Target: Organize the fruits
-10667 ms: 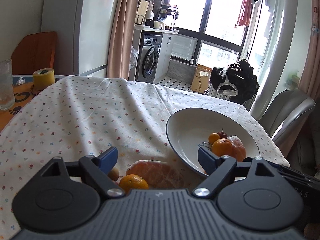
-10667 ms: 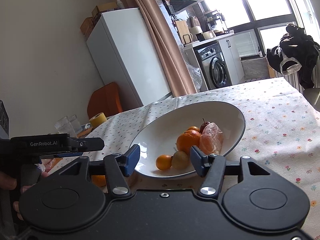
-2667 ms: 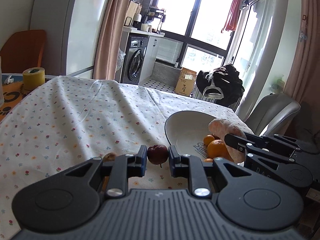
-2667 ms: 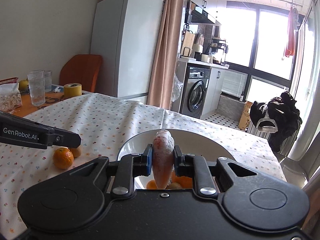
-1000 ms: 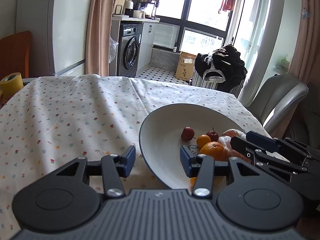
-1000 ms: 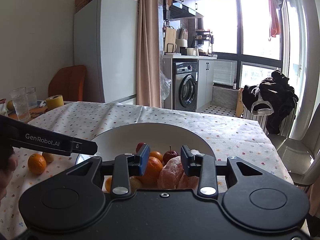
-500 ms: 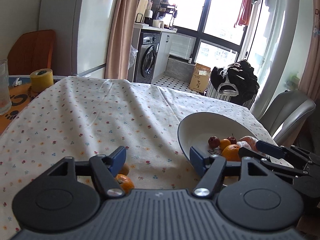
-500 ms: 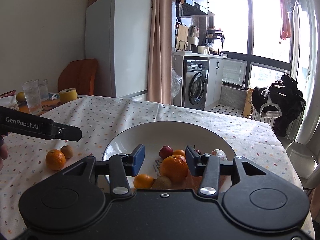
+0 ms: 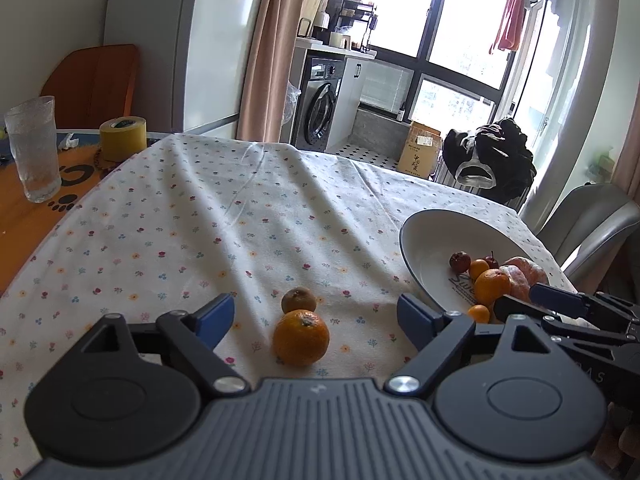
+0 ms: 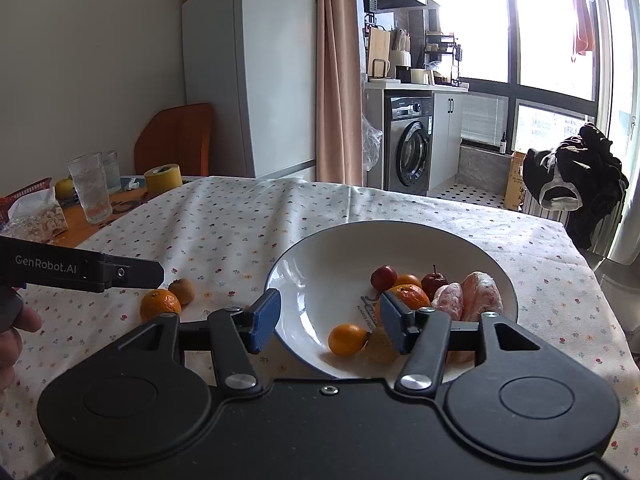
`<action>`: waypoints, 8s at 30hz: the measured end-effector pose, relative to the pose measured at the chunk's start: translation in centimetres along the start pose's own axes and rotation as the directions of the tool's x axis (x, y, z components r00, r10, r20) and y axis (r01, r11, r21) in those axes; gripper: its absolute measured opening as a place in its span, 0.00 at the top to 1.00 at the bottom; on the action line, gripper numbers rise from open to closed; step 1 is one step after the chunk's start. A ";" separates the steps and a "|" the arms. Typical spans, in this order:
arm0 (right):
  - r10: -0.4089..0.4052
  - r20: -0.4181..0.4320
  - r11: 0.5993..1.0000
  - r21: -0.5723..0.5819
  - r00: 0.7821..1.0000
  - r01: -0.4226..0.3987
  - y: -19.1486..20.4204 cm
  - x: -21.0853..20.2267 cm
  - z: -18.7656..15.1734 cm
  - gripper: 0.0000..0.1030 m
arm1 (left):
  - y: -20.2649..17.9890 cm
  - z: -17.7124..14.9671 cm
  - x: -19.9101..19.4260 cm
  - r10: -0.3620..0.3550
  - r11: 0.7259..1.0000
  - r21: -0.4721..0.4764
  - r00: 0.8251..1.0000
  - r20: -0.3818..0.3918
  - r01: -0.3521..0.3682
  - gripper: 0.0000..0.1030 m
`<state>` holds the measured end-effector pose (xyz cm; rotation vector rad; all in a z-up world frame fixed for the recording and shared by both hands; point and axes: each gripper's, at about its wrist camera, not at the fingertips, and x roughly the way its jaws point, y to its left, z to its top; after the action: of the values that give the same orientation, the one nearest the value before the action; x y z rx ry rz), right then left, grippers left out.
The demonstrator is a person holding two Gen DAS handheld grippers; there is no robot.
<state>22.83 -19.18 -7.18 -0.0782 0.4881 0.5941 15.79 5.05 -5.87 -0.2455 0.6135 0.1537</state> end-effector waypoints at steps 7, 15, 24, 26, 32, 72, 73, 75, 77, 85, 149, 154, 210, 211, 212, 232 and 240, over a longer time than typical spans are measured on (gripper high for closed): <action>0.038 -0.037 0.999 0.033 0.999 -0.036 1.2 -0.6 -0.4 0.41 | 1.2 -0.7 -1.2 -0.010 1.000 -0.006 1.000 -0.008 0.010 0.15; 0.115 -0.079 0.992 0.055 0.990 -0.111 2.9 -0.7 -0.2 0.35 | 1.8 -1.4 -2.2 -0.028 0.999 0.021 0.999 -0.026 0.029 0.15; 0.163 -0.156 0.982 0.121 0.974 -0.145 3.3 0.3 -0.6 0.23 | 3.0 -2.3 -1.6 -0.024 1.000 0.007 0.997 -0.077 0.025 0.15; 0.182 -0.164 0.976 0.150 0.970 -0.157 3.1 0.5 -0.8 0.20 | 3.1 -2.3 -1.4 -0.028 1.000 0.005 0.997 -0.076 0.028 0.16; 0.213 -0.159 0.959 0.221 0.964 -0.176 2.2 0.7 -1.0 0.11 | 2.8 -2.1 -0.5 -0.039 0.999 0.001 0.996 -0.080 0.039 0.19; 0.269 -0.190 0.937 0.278 0.944 -0.211 5.2 6.1 0.4 0.35 | 6.1 -1.7 1.7 -0.034 0.996 -0.082 0.998 -0.048 0.030 0.65; 0.266 -0.191 0.939 0.271 0.945 -0.209 5.4 6.3 0.5 0.35 | 6.5 -1.7 1.5 -0.031 0.996 -0.088 0.998 -0.046 0.027 0.65; 0.262 -0.196 0.946 0.245 0.945 -0.212 6.1 6.6 0.7 0.36 | 7.1 -1.7 1.3 -0.025 0.995 -0.099 0.999 -0.042 0.021 0.65; 0.258 -0.200 0.952 0.220 0.945 -0.213 6.7 6.9 0.8 0.37 | 7.6 -1.7 1.1 -0.022 0.994 -0.107 0.999 -0.037 0.018 0.65; 0.234 -0.216 0.967 0.151 0.948 -0.204 8.5 8.7 1.3 0.46 | 9.2 -1.6 0.5 0.001 0.989 -0.147 1.000 -0.014 -0.003 0.65; 0.039 -0.010 0.981 0.189 0.999 -0.036 -5.4 2.5 2.8 0.68 | -1.8 0.8 2.0 -0.077 0.997 -0.012 0.997 0.022 0.078 0.65; 0.017 -0.010 0.976 0.219 1.000 -0.015 -7.3 1.7 2.0 0.65 | -3.5 1.2 2.7 -0.106 0.994 0.015 0.994 0.017 0.106 0.65; 0.000 -0.009 0.974 0.228 1.000 0.002 -6.5 -10.7 1.9 0.03 | -7.4 2.1 -8.8 -0.158 0.983 0.104 0.986 0.060 0.151 0.11; 0.006 -0.006 0.974 0.228 1.000 -0.004 -6.4 -11.1 1.9 0.02 | -7.4 2.0 -9.5 -0.154 0.984 0.103 0.986 0.065 0.147 0.09; 0.015 0.000 0.975 0.223 1.000 -0.014 -6.2 -11.7 2.0 0.00 | -7.3 1.8 -10.2 -0.148 0.984 0.106 0.986 0.071 0.140 0.08; 0.066 -0.008 0.983 0.172 0.998 -0.063 -2.9 -16.0 4.0 0.00 | -4.2 1.7 -15.4 -0.011 0.990 0.138 0.996 0.085 -0.001 0.03; 0.122 -0.007 0.986 0.112 0.993 -0.120 -1.2 -17.7 4.2 0.00 | -2.7 0.8 -17.1 0.020 0.990 0.138 0.994 0.108 -0.035 0.03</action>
<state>12.53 -28.51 4.63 0.0540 0.5407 0.6843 3.00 1.46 5.34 -0.0924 0.5195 0.1488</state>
